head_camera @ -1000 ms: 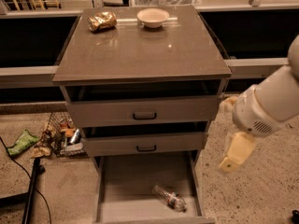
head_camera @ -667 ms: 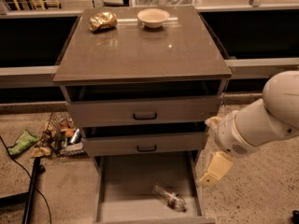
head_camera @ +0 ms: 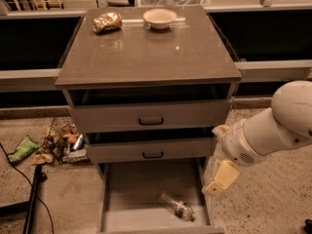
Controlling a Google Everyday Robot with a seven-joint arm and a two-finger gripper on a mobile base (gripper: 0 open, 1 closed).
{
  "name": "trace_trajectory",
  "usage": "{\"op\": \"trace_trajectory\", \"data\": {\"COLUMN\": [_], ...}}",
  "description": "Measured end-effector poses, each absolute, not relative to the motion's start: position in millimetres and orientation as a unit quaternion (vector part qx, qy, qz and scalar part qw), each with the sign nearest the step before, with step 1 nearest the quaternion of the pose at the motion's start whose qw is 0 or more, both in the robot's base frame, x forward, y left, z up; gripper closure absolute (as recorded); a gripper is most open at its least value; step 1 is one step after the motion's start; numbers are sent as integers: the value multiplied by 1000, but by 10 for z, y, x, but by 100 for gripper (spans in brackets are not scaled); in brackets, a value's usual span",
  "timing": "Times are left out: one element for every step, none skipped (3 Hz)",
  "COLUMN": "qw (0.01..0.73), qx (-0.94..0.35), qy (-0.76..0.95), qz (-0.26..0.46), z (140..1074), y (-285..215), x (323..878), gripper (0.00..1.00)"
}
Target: Pick water bottle from bottom drawer and place on counter
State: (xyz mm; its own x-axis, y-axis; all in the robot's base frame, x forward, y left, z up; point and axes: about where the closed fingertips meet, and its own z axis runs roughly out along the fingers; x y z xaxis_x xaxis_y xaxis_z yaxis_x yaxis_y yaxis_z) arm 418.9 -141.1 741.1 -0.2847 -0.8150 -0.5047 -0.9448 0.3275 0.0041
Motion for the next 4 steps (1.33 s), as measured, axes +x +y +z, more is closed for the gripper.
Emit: {"op": "trace_trajectory", "data": {"qw": [208, 236, 272, 303], "qx": [-561, -553, -545, -534], "qy": [785, 781, 770, 754], "qz": [160, 167, 189, 233], "z": [6891, 6345, 5846, 5390], "y": [-1286, -1201, -1119, -1007], "x": [4261, 4422, 4625, 4805], "gripper": [0, 0, 0, 0]}}
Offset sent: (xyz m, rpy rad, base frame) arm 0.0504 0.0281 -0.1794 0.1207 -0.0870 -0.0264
